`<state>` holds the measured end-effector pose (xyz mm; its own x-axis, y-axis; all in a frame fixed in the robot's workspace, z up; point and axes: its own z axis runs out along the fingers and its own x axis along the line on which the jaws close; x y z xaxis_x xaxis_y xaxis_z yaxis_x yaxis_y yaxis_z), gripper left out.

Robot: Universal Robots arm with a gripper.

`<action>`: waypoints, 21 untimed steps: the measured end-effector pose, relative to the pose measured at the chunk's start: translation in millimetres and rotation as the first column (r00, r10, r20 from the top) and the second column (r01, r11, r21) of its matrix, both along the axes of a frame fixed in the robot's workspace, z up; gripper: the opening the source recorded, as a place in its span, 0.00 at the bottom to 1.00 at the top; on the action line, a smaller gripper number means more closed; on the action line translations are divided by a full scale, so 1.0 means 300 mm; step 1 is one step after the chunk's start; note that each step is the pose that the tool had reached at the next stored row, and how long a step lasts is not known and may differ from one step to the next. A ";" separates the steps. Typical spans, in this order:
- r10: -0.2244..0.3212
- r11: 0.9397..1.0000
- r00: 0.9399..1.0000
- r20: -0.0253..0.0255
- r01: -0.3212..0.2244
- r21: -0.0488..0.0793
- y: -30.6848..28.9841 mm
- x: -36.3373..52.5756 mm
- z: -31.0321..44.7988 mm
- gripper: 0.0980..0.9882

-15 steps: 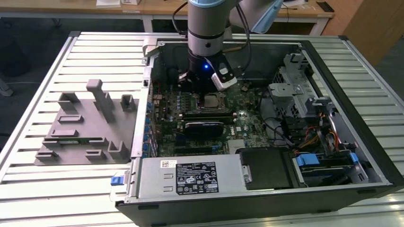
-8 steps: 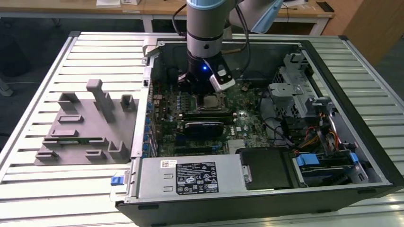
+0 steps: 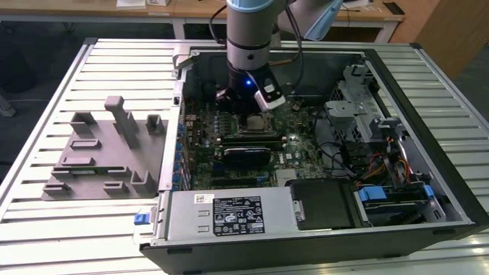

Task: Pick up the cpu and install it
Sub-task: 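Close the cpu cover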

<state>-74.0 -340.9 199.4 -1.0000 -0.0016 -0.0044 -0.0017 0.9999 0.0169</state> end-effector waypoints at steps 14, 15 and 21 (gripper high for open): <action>0.000 1.000 1.000 0.000 0.000 0.000 0.000 0.014 0.012 0.01; 0.000 1.000 1.000 0.000 0.000 0.000 0.000 0.014 0.016 0.01; 0.000 1.000 1.000 0.000 0.000 0.000 0.000 0.014 0.044 0.01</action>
<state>-69.7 -340.9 212.7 -1.0000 -0.0017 -0.0048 -0.0018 0.9999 0.0168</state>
